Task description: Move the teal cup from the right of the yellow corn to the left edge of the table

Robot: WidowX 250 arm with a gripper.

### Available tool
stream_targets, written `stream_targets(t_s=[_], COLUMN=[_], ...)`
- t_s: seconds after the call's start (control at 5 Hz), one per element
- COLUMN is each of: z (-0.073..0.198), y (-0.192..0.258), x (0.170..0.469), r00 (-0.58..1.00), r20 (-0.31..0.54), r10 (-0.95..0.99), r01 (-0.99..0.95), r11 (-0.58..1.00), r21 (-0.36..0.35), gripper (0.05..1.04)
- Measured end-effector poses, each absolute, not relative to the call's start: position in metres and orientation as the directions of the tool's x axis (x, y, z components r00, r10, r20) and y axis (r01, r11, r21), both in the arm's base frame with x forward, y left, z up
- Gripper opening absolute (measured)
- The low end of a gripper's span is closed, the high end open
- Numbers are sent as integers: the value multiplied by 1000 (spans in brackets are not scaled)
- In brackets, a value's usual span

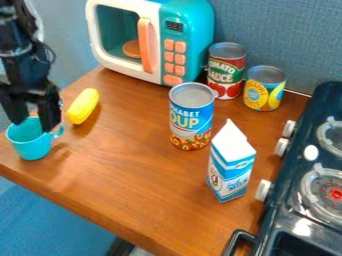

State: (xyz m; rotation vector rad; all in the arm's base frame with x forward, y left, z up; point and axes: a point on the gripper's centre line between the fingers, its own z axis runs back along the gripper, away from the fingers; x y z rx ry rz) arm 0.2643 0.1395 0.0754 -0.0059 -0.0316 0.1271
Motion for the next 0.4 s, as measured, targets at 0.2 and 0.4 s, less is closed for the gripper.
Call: stream_targets(t_s=[0.2, 0.4], z=[91, 115], y=[138, 128], x=[268, 301], r00=[986, 982], r20=[71, 131], r10=[149, 140], r01=[-149, -139], r11=[989, 990], r21=[-10, -14], gripper=[1005, 1001])
